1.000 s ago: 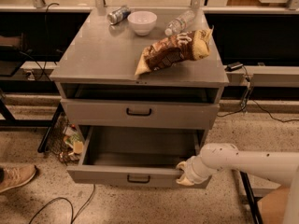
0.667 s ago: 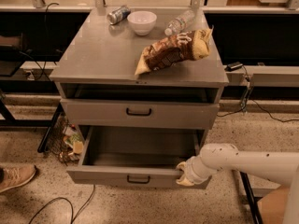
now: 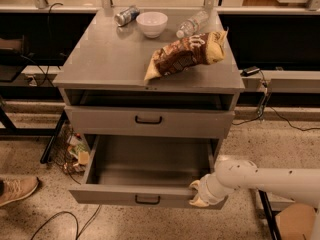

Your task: Open middle drawer

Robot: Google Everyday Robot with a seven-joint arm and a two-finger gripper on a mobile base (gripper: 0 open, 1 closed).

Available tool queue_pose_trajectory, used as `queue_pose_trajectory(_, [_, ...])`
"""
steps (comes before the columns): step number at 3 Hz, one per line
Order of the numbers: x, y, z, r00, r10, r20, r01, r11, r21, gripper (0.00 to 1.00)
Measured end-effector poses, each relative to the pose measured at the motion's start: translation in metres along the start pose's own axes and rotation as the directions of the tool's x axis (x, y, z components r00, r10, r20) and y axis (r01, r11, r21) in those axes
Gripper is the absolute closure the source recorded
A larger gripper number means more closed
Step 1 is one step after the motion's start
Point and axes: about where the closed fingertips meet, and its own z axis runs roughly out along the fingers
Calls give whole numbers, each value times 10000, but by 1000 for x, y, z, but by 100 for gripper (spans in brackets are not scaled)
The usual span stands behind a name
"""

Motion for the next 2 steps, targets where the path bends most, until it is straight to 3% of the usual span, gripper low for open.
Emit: queue_pose_trajectory(2, [0,1,1,10000,-3,6,3,10000,-31,59])
